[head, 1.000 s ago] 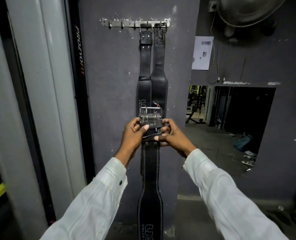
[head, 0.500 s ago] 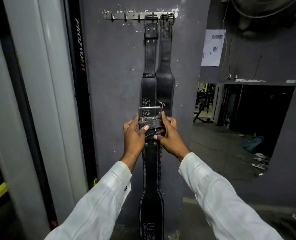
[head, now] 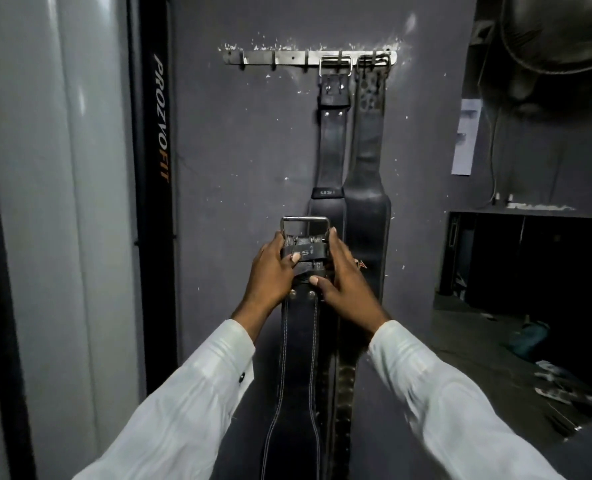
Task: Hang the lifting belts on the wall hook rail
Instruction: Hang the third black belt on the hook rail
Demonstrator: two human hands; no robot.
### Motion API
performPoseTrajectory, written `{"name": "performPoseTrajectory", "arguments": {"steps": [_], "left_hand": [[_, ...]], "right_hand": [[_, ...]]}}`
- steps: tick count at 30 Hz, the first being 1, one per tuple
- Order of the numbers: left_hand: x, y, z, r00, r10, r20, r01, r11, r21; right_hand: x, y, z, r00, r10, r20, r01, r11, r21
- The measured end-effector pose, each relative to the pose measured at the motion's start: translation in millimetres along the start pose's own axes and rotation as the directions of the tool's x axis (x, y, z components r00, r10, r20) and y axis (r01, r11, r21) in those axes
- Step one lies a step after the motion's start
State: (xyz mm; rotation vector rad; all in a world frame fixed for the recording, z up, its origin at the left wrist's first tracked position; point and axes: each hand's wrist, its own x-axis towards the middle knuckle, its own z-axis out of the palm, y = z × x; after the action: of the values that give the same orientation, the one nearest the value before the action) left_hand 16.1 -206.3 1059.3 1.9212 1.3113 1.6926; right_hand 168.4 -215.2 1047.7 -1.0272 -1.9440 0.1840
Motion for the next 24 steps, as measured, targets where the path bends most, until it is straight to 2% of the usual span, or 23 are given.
{"name": "performPoseTrajectory", "arguments": {"steps": [5,12,17,20,24], "left_hand": [[91.4,-16.0,-10.2,0.997,0.073,-0.002,-0.073,0.997,0.021],[223.3,-22.5,-11.2,0.967,0.23,-0.107,-0.218,0.969,0.114],[295.8,-3.7,-13.8,0.907,0.359,-0.219,-0.352,0.933,0.07],[346.1,14.6,-14.0,0.889,0.399,-0.223,-0.4,0.916,0.045],[412.9,40.2,-16.7,0.856,0.464,-0.228,-0.461,0.885,0.068]], "right_hand": [[86.1,9.5,17.5,0.992,-0.074,-0.1,0.066,0.994,-0.082],[220.8,12.2,-12.9,0.998,-0.061,-0.029,0.056,0.987,-0.151],[302.3,10.1,-42.7,0.992,-0.099,-0.076,0.085,0.982,-0.171],[350.1,7.4,-66.1,0.985,-0.12,-0.121,0.091,0.971,-0.22],[404.1,-3.6,-92.9,0.97,-0.147,-0.195,0.11,0.975,-0.191]]}}
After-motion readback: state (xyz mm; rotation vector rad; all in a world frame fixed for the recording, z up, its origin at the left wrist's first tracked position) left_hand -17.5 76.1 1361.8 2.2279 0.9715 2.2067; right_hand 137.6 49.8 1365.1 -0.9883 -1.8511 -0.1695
